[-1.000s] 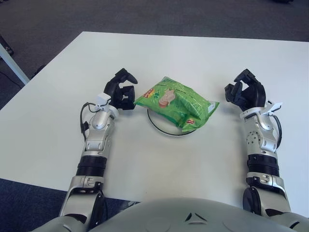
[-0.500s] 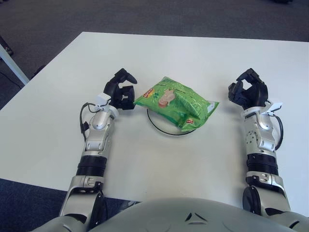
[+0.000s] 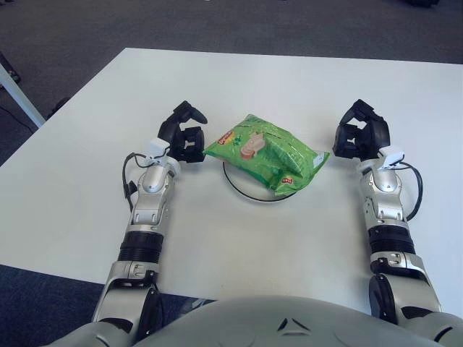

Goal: Put the snack into the plate.

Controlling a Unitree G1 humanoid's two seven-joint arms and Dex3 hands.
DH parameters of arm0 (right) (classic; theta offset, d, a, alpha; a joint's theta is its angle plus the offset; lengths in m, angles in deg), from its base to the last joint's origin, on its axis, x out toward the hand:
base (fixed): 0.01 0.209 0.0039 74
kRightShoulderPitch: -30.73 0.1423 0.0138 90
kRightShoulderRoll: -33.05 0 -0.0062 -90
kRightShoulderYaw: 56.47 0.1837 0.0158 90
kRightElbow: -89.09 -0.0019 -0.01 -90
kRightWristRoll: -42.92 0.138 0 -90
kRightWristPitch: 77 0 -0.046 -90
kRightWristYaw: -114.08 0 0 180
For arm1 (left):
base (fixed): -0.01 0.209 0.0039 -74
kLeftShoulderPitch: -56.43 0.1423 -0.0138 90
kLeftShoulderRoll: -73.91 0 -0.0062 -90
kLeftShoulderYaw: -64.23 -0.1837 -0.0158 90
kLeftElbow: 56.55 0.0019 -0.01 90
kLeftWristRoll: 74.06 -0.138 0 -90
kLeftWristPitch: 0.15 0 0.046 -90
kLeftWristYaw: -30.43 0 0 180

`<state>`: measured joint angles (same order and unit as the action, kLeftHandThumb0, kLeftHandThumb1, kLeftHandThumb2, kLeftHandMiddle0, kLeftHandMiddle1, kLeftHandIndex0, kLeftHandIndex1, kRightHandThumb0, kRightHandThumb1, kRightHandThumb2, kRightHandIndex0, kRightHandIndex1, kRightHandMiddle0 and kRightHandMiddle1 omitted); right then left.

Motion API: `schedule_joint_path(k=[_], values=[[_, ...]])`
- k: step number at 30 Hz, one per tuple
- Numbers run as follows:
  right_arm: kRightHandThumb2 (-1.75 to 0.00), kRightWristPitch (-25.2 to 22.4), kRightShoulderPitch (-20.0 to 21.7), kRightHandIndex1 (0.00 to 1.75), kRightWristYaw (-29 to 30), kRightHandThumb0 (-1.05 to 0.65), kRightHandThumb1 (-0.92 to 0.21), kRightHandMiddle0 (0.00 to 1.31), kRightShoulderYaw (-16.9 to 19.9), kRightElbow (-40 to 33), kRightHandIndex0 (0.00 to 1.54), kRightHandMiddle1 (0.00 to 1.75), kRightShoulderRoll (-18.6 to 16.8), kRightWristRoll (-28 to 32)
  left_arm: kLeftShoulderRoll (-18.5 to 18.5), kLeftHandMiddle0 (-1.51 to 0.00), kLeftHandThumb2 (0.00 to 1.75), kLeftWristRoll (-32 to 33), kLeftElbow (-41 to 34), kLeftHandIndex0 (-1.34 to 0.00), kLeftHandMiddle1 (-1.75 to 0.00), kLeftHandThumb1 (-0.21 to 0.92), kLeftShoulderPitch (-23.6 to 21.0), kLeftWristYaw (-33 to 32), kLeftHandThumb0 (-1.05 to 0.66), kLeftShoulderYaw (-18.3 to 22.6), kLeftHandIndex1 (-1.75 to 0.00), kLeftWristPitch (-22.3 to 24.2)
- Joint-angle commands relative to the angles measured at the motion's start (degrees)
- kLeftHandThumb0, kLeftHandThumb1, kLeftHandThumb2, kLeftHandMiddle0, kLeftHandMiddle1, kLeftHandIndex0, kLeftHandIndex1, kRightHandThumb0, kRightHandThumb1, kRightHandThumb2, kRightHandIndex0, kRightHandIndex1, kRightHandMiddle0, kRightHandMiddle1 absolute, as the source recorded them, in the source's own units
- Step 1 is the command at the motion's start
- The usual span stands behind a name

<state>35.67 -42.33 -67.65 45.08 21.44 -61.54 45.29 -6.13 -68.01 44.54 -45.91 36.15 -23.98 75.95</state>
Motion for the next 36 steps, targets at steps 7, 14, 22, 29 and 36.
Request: schedule_joint_path(k=[7,14,22,29,36], values=[[-1.40,2.26,-6.07,1.75,2.29,-0.51,-0.25,0.67,-0.91,6.09,1.31,1.75,-1.34,-2.51,4.42,-1.30,1.29,-0.96,5.70,-0.60,-1.75,0.34,10.22,-1.96,-0.47,-1.57,-1.75,-0.15],[-1.35,3.23,-5.94,1.75,2.93,-0.49,-0.30,0.63,-1.27,6.90,1.31,1.75,-1.07,-2.99,4.42,-1.29,1.28,-0.39,6.07,-0.59,-1.75,0.35,10.10,-1.57,-0.47,-1.53,-1.75,-0.51],[-1.33,2.75,-5.72,1.75,2.27,-0.49,-0.31,0.62,-1.21,7.00,1.31,1.75,-1.08,-2.30,4.41,-1.30,1.29,-0.36,6.42,-0.60,-1.75,0.34,9.77,-1.36,-0.47,-1.56,-1.75,-1.44],[-1.30,2.66,-5.40,1.75,1.86,-0.48,-0.34,0.60,-1.17,7.36,1.31,1.75,-1.02,-1.93,4.06,-1.30,1.30,-0.55,5.95,-0.60,-1.75,0.33,9.72,-1.36,-0.48,-1.81,-1.75,-0.20],[-1.28,2.29,-5.06,1.75,1.50,-0.47,-0.35,0.59,-0.93,7.65,1.30,1.75,-1.23,-1.34,4.25,-1.29,1.29,-0.17,6.50,-0.60,-1.75,0.34,9.49,-1.40,-0.47,-1.54,-1.75,-0.29]])
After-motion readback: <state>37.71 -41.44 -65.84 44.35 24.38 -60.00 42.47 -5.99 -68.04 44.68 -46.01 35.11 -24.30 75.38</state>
